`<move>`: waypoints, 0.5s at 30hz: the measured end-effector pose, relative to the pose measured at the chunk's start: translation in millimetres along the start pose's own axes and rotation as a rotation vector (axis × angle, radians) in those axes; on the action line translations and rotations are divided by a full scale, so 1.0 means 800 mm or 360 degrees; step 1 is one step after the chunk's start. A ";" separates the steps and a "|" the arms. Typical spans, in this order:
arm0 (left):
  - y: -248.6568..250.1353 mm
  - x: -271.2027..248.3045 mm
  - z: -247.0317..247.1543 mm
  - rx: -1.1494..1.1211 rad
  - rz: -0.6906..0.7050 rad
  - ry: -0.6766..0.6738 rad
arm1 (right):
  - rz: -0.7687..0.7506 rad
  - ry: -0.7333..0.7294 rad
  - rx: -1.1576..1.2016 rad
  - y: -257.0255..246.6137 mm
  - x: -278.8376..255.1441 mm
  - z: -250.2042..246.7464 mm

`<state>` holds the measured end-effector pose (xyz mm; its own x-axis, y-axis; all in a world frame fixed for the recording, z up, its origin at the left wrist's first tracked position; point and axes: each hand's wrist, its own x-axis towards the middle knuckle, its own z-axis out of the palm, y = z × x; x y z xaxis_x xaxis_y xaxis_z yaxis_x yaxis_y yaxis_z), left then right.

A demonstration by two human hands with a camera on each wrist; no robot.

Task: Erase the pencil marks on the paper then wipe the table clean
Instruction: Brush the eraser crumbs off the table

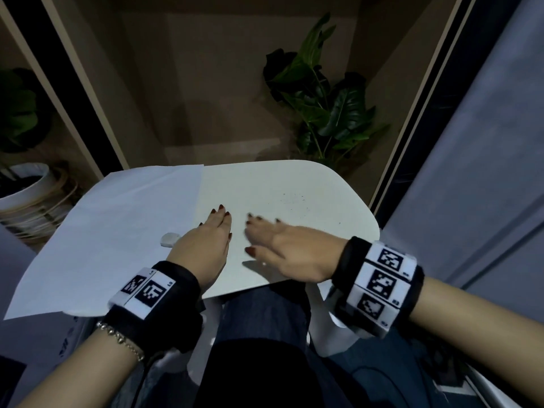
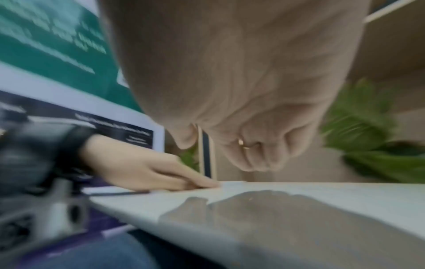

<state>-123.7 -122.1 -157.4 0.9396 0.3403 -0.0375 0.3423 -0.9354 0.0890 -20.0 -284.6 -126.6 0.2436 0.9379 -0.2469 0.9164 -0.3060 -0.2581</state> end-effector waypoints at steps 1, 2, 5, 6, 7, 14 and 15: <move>0.000 0.001 -0.002 -0.0010 -0.0009 -0.0028 | -0.0046 -0.0068 0.0019 -0.006 0.003 0.004; 0.000 0.002 -0.003 -0.0015 -0.0016 -0.0054 | -0.0043 -0.0116 0.0033 -0.007 0.004 0.008; -0.001 0.002 -0.007 -0.0037 -0.0019 -0.0137 | 0.0127 -0.0135 0.0076 0.021 0.001 0.004; -0.001 0.002 -0.008 -0.0048 -0.0024 -0.0169 | 0.0215 -0.0132 0.0086 0.033 -0.002 -0.002; 0.001 0.001 -0.009 -0.0047 -0.0037 -0.0206 | 0.0302 -0.0136 0.0083 0.043 -0.004 -0.008; 0.022 -0.010 -0.027 -0.0001 -0.0128 -0.0480 | 0.0101 0.0027 0.0019 0.017 0.010 -0.018; 0.021 -0.010 -0.032 0.0000 -0.0132 -0.0523 | 0.0046 -0.0050 0.0046 0.008 0.012 -0.012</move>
<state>-125.6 -138.5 -130.3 0.8568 0.3657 -0.3636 0.4172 -0.9059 0.0719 -8.6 -275.9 -122.0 0.2595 0.9231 -0.2840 0.8993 -0.3381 -0.2773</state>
